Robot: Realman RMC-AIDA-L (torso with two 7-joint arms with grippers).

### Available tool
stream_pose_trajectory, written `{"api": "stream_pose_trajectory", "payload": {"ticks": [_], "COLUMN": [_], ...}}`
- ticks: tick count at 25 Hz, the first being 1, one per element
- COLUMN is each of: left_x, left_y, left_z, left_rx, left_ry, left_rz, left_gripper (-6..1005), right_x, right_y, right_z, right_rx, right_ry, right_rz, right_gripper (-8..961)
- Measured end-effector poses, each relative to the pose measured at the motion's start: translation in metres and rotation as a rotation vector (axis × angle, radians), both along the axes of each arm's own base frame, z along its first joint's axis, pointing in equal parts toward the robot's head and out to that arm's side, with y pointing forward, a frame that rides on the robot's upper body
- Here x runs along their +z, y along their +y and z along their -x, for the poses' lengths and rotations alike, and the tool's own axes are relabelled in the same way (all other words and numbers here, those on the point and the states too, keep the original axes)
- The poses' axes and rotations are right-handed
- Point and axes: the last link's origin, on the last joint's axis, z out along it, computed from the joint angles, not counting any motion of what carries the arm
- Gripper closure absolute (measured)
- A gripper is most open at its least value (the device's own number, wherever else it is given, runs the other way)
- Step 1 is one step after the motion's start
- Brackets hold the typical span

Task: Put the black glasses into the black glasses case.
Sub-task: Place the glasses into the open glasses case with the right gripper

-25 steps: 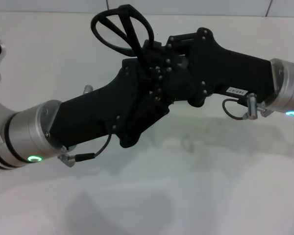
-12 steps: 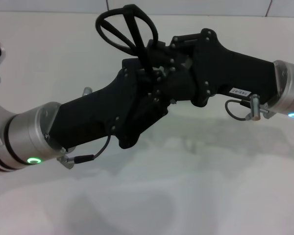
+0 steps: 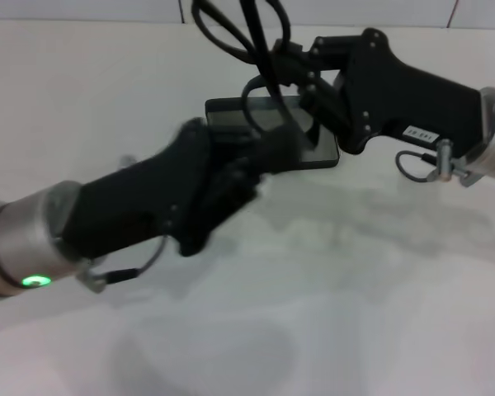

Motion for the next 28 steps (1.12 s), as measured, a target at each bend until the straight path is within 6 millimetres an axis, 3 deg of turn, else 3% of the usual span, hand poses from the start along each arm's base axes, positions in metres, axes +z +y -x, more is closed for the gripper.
{"api": "stream_pose_trajectory", "payload": {"ticks": [5,11,16,18,28], "left_x": [0.026,0.047,0.049,0.047,0.047], "left_y": [-0.007,-0.021,-0.020,-0.017,-0.015], "left_z": [0.027,0.049,0.048,0.046,0.044], "left_rx": [0.074,0.146,0.144,0.134,0.130], "left_ry": [-0.024,-0.031,-0.032,-0.032,-0.035], "left_rz": [-0.075,-0.165,-0.180,-0.177,-0.176], "left_gripper": [953,952,952,952,952], "right_x": [0.014,0.025,0.017,0.013,-0.003], "right_y": [0.004,0.003,0.004,0.006,0.023], "right_z": [-0.005,-0.002,0.001,0.003,0.018], "right_rx": [0.034,0.022,-0.039,-0.037,0.010], "right_ry": [-0.163,-0.526,-0.904,-0.980,-1.125], "right_rz": [-0.015,-0.063,-0.139,-0.165,-0.369], "right_gripper": [889,888,888,887,886]}}
